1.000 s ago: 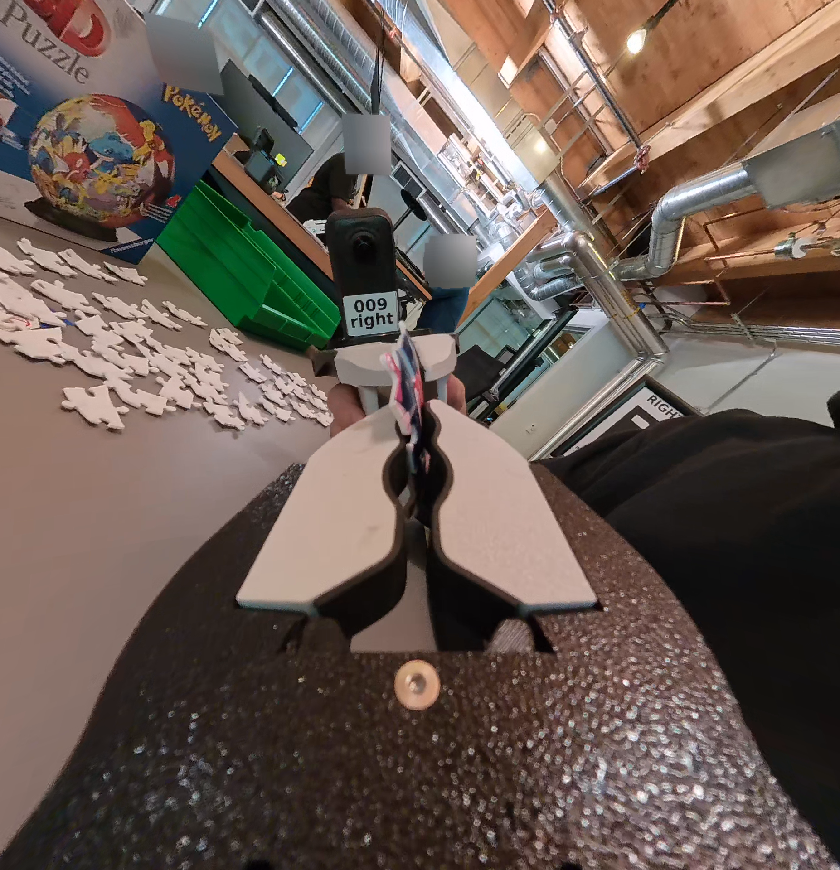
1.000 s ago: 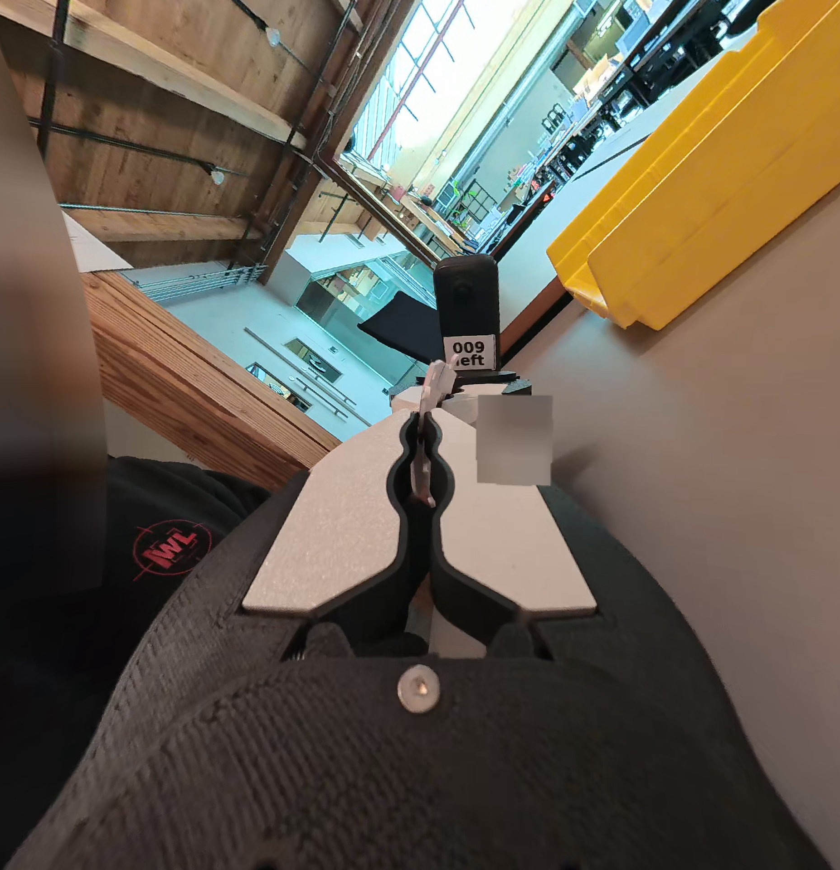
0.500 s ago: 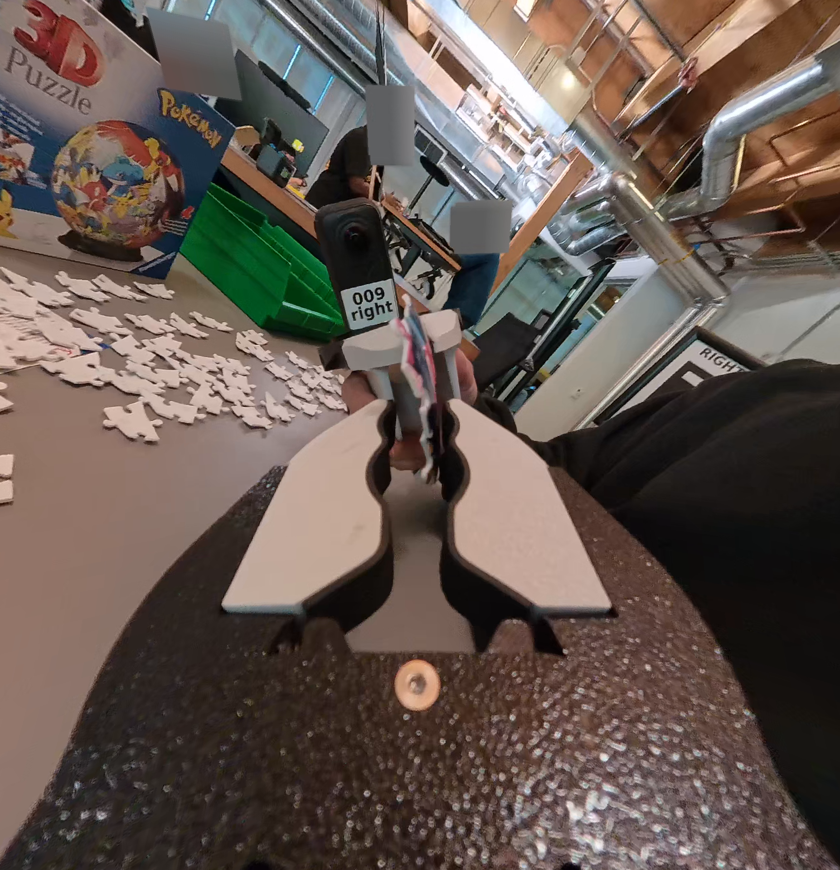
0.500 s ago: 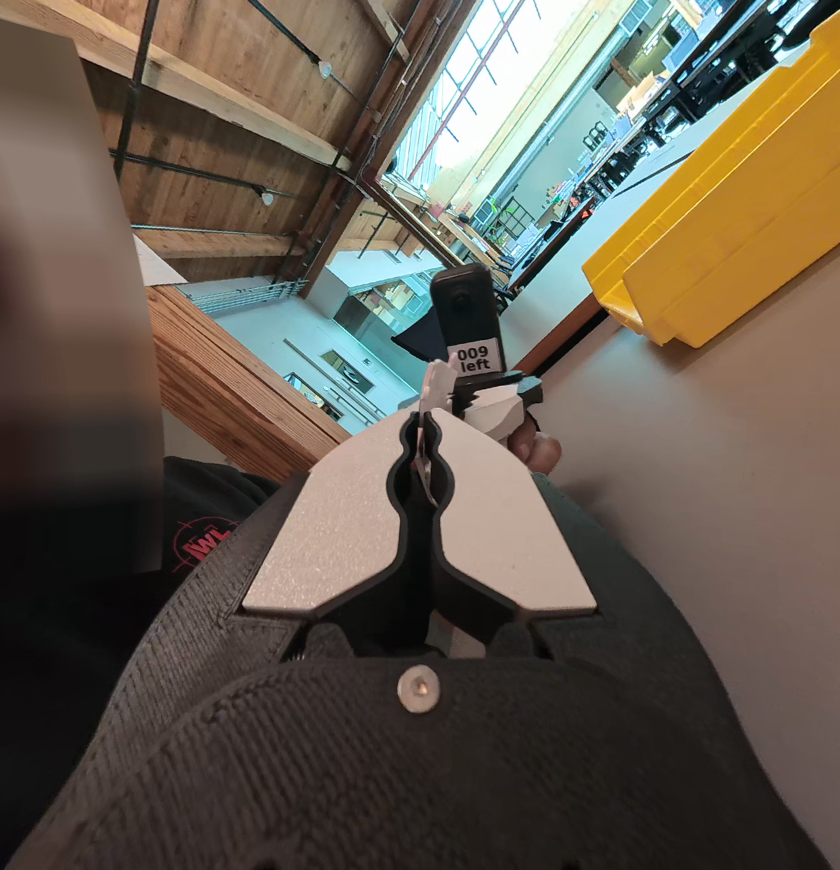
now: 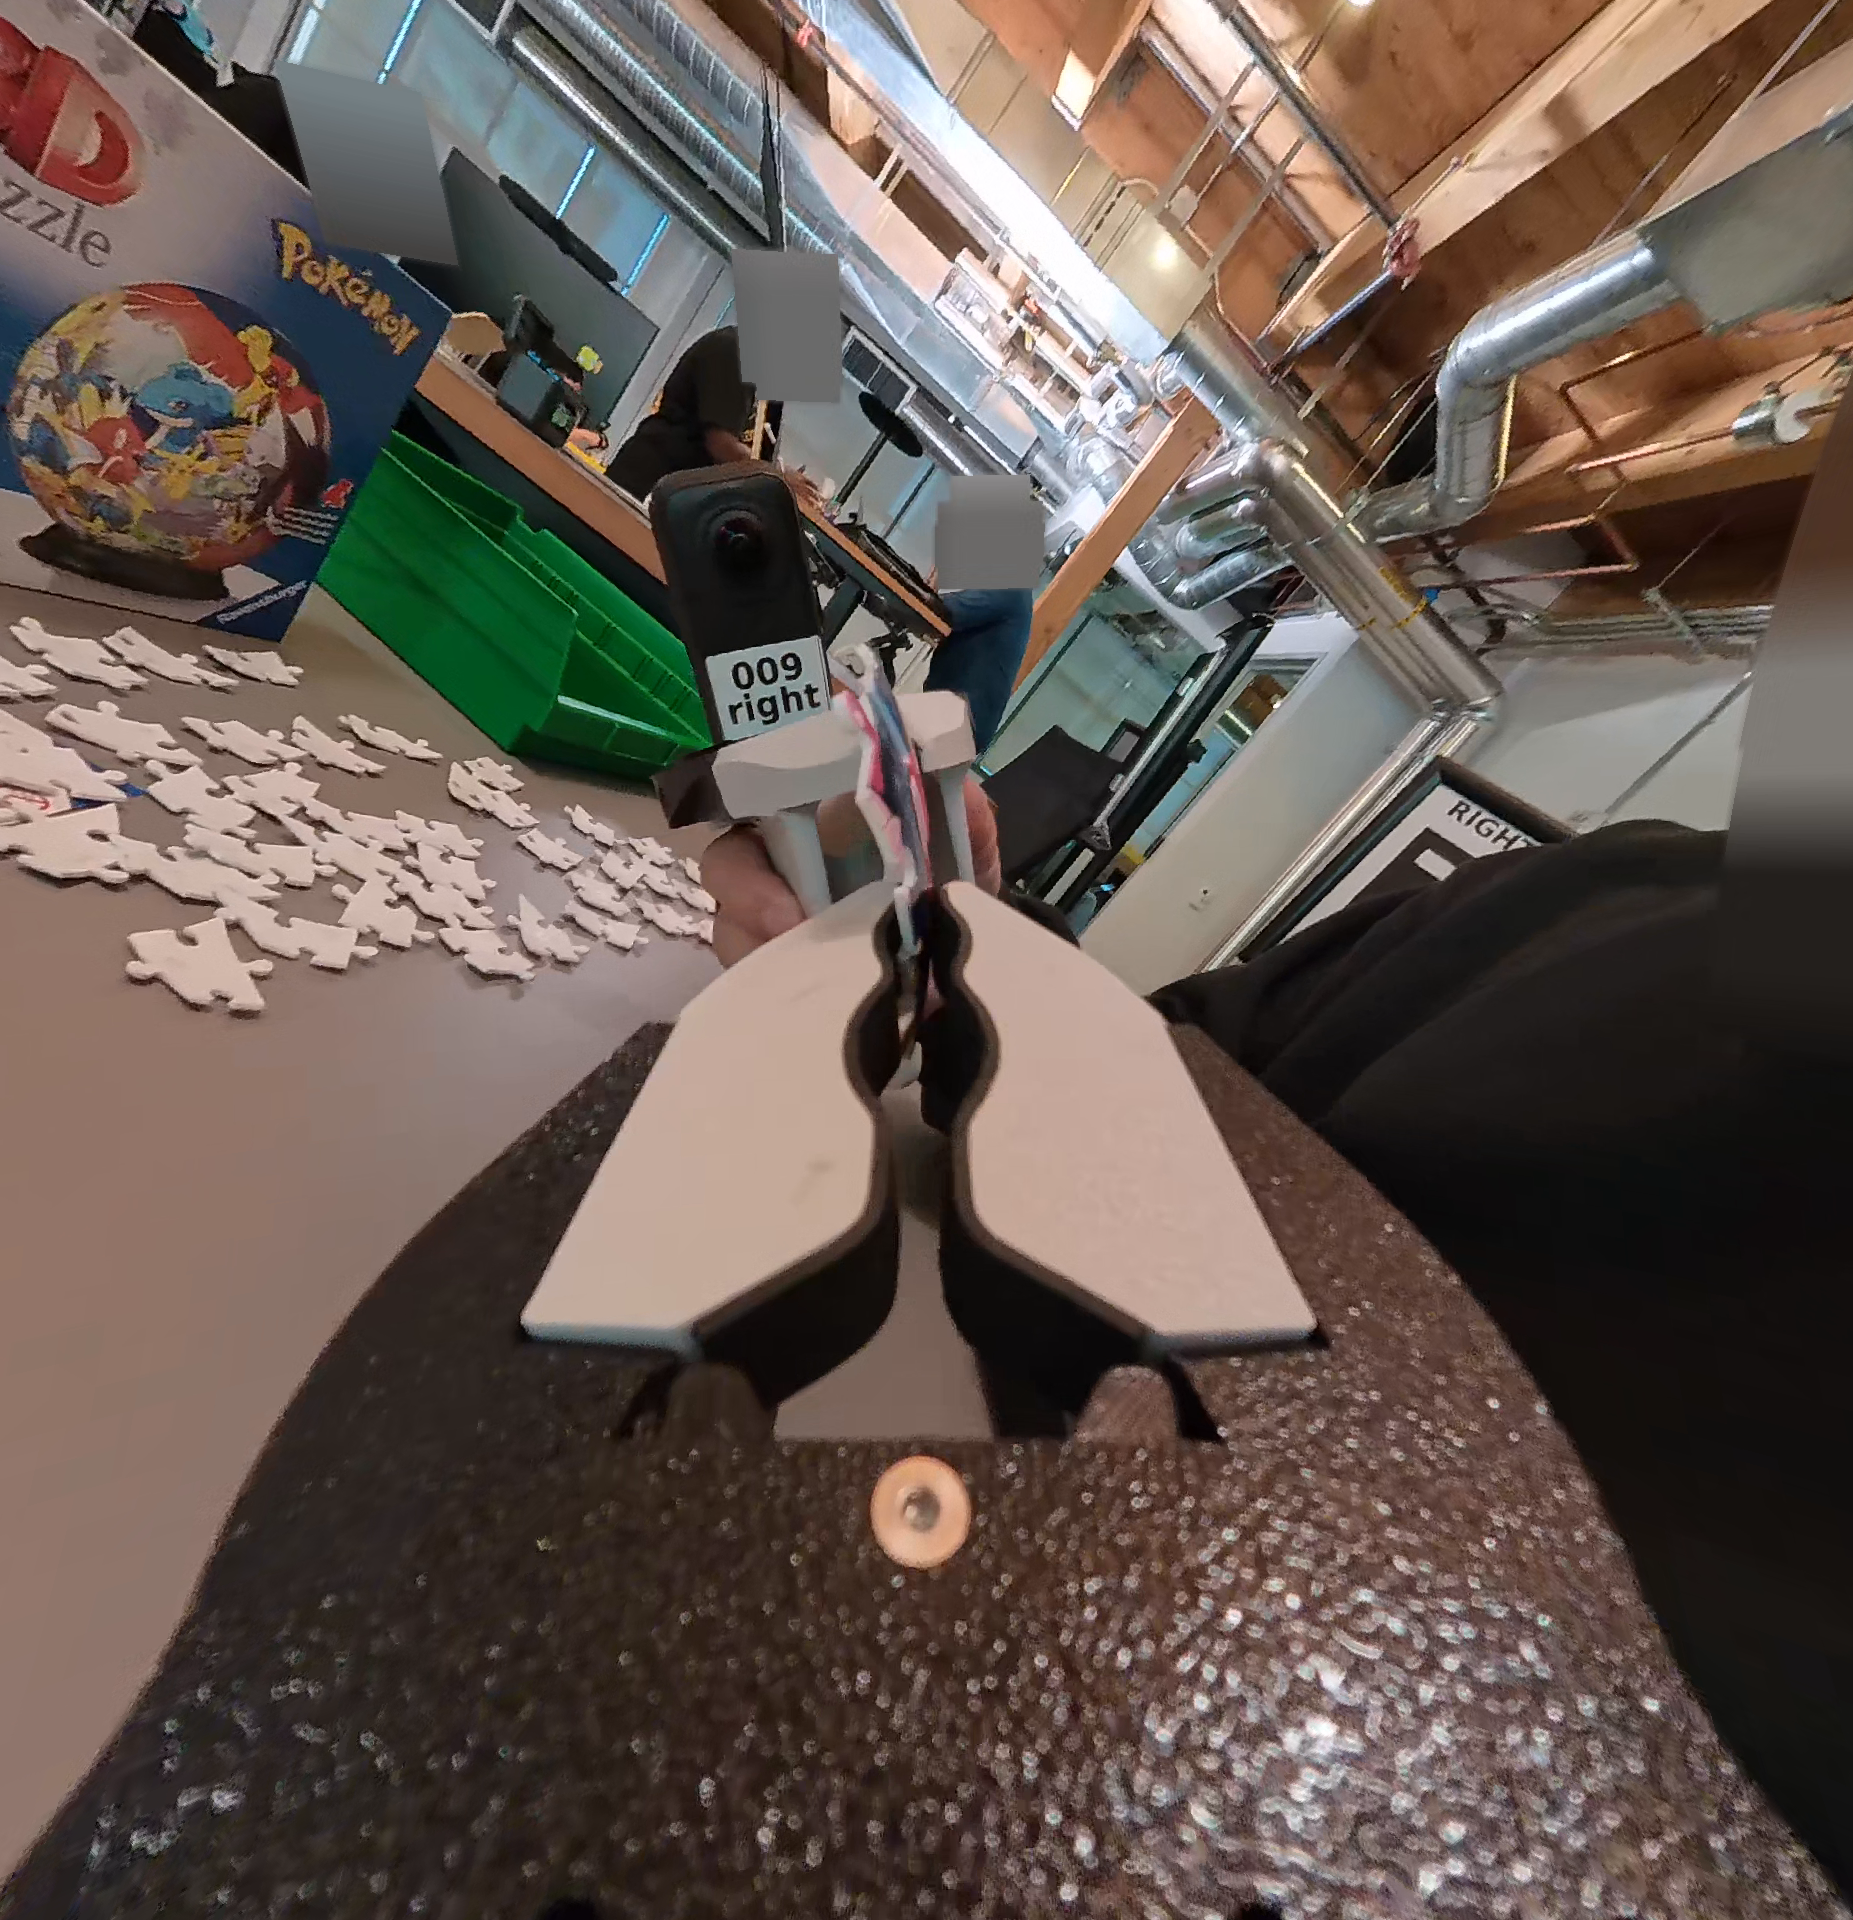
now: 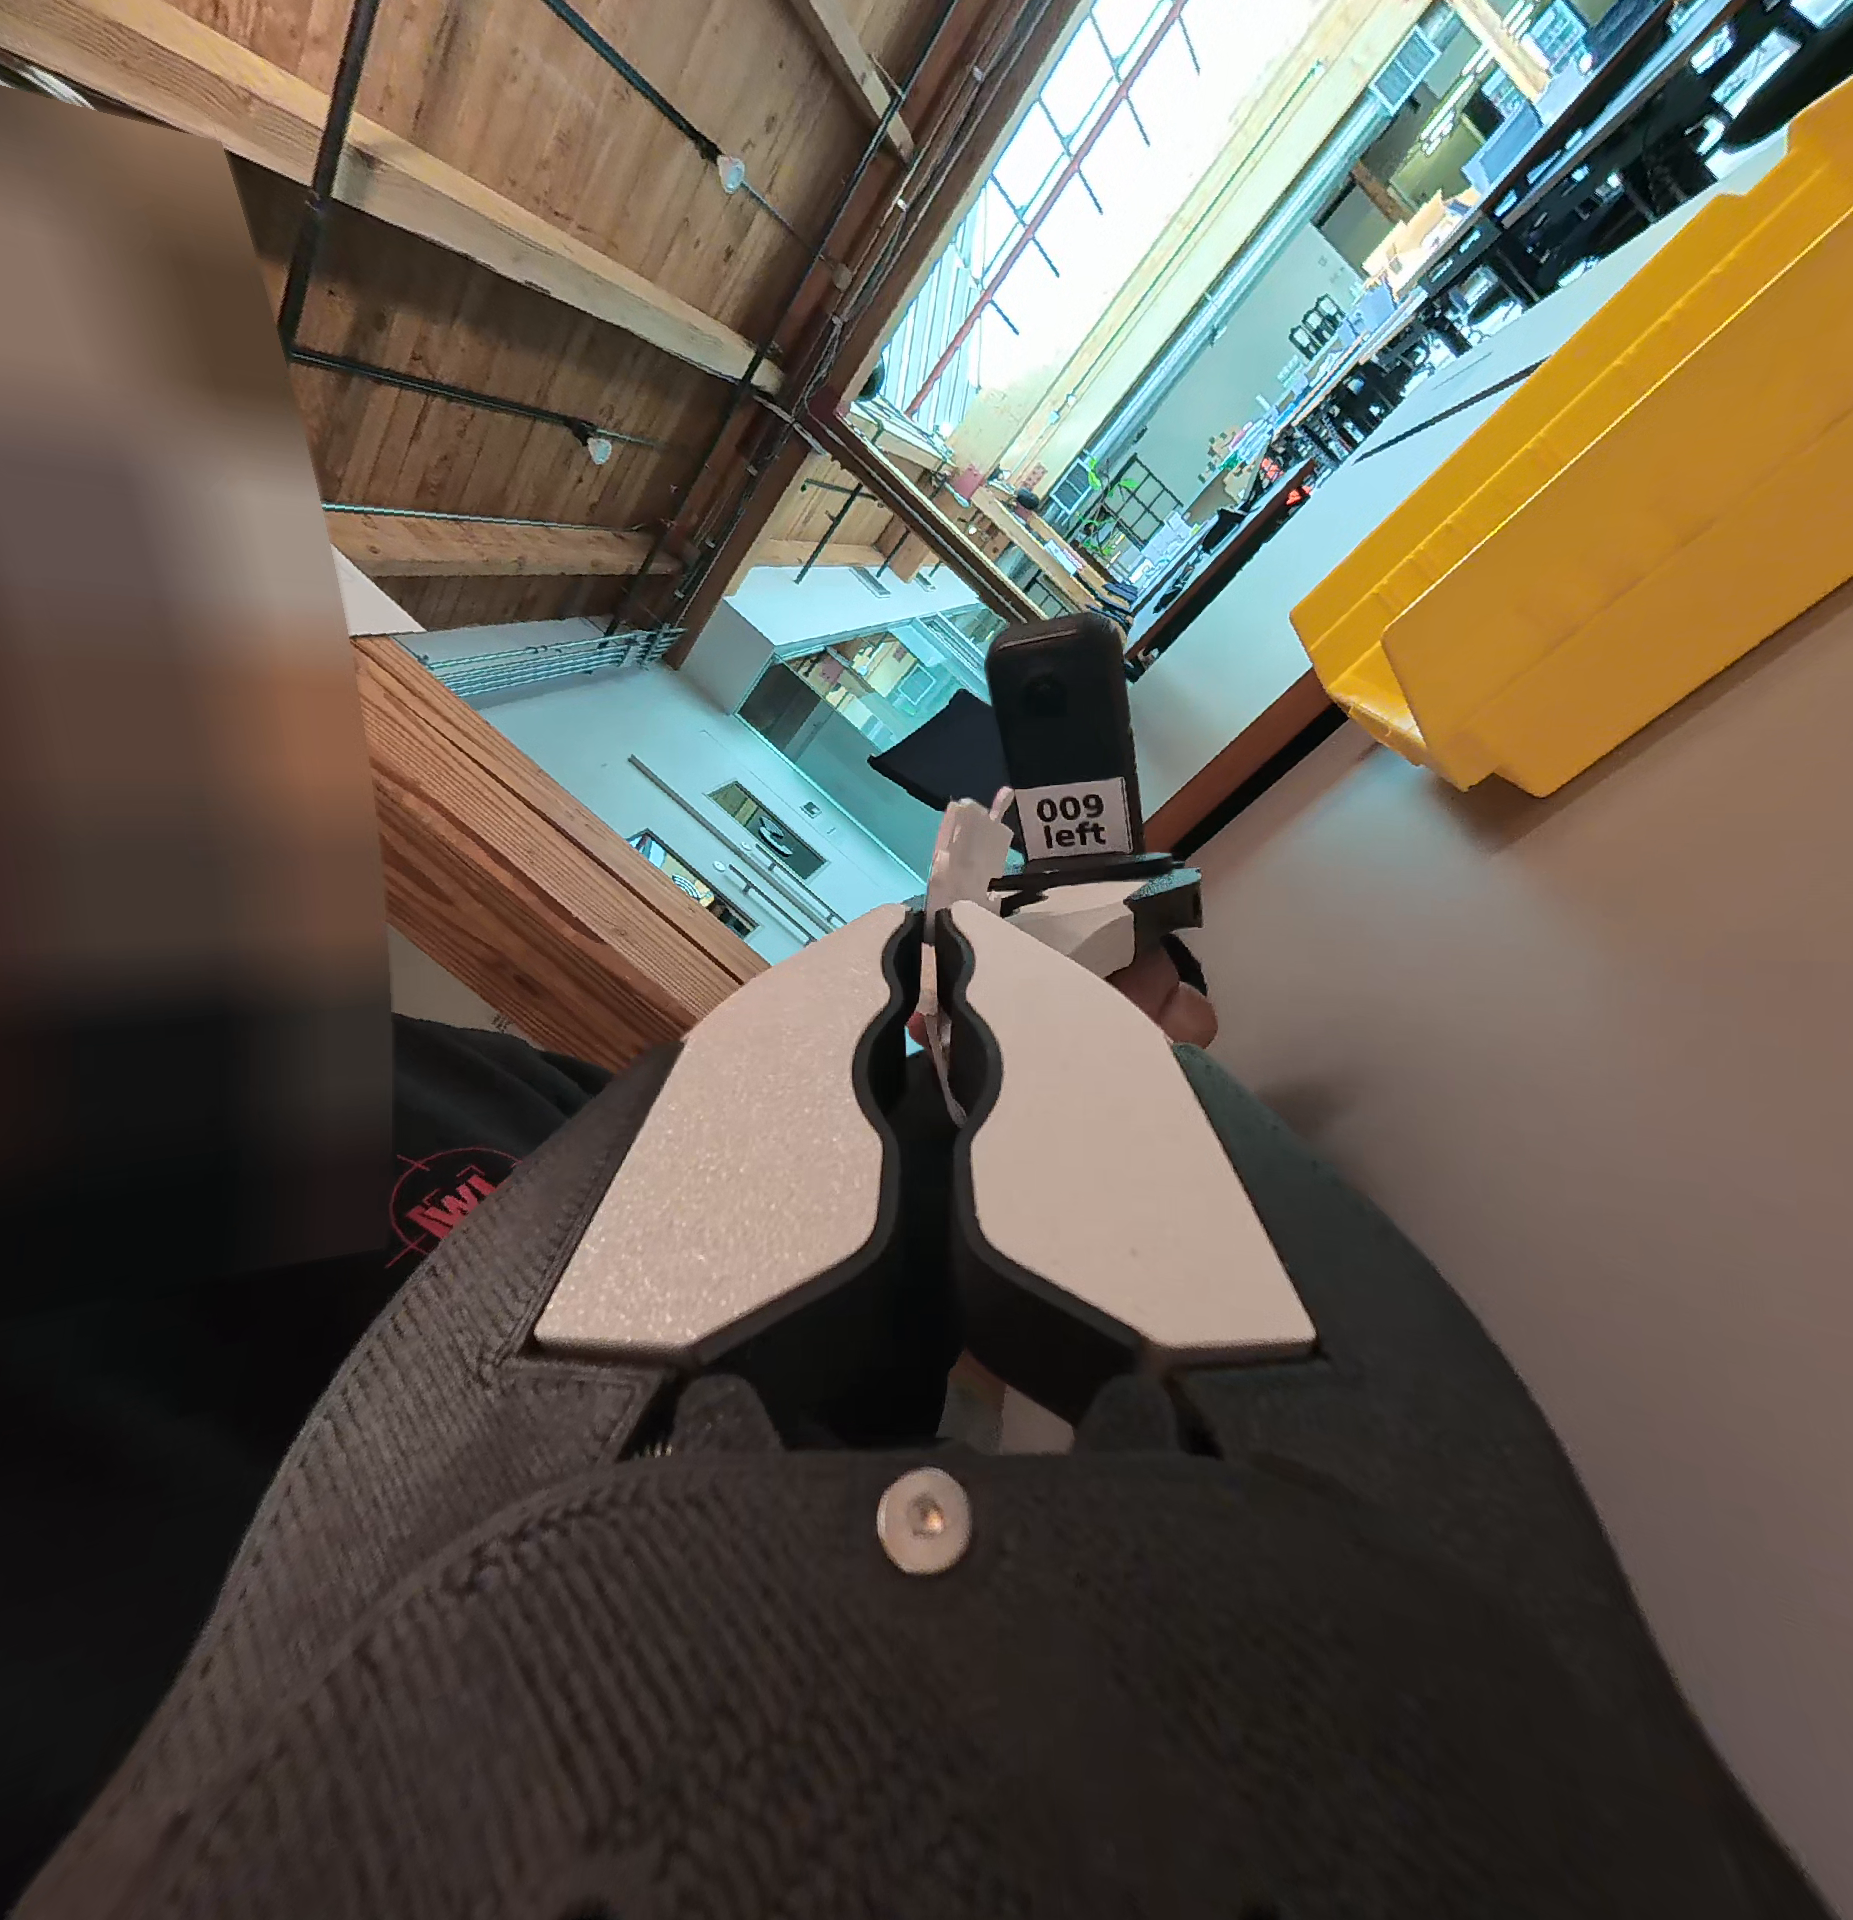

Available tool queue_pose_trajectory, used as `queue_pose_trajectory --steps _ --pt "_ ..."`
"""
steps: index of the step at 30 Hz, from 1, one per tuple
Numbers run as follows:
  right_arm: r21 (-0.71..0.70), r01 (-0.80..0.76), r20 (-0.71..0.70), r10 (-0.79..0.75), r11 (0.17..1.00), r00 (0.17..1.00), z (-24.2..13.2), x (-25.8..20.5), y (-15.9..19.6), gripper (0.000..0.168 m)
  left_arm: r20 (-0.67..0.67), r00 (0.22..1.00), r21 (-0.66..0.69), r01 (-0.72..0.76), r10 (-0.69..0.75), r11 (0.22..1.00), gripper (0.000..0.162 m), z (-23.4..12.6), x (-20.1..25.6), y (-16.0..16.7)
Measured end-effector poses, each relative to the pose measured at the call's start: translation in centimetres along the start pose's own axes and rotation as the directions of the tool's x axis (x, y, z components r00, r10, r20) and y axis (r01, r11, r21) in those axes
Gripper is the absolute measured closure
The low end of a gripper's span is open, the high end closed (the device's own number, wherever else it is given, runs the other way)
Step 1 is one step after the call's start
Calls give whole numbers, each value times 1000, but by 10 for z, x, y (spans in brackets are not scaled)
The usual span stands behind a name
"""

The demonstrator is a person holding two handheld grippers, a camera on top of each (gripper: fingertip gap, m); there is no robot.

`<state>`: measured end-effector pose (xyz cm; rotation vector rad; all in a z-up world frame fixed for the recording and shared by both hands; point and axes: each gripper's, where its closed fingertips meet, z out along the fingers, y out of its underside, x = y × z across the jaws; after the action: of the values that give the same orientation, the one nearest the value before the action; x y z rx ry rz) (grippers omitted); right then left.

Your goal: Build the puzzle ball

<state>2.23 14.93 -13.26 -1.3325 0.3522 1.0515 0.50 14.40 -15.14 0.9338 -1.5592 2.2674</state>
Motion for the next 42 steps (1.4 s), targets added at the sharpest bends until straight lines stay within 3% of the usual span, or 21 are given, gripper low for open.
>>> queue_pose_trajectory --steps 6,19,29,33,35,37,42 --pt "-27 10 7 -10 1000 1000 0 0 0 166 -42 998 22 45 -45 999 161 0 2 -1" --pt "-11 -23 -97 22 1000 995 -6 11 -4 166 91 994 30 51 -54 998 161 2 -15 -1" --pt "-96 152 -107 -162 984 981 -5 8 -4 164 82 993 41 78 -81 996 161 2 -13 -3" --pt "-126 200 -160 -219 972 963 -7 10 -9 148 76 993 42 87 -90 995 161 0 -13 -3" --pt "-113 198 -159 -214 974 964 -7 9 -12 150 74 993 32 89 -91 996 161 1 -13 -1" --pt "-140 179 -172 -202 974 964 -6 12 -9 163 78 993 26 87 -89 996 161 2 -13 0" --pt "-71 78 -107 -85 994 991 -3 8 -10 164 48 997 35 61 -62 998 161 1 -9 -2"
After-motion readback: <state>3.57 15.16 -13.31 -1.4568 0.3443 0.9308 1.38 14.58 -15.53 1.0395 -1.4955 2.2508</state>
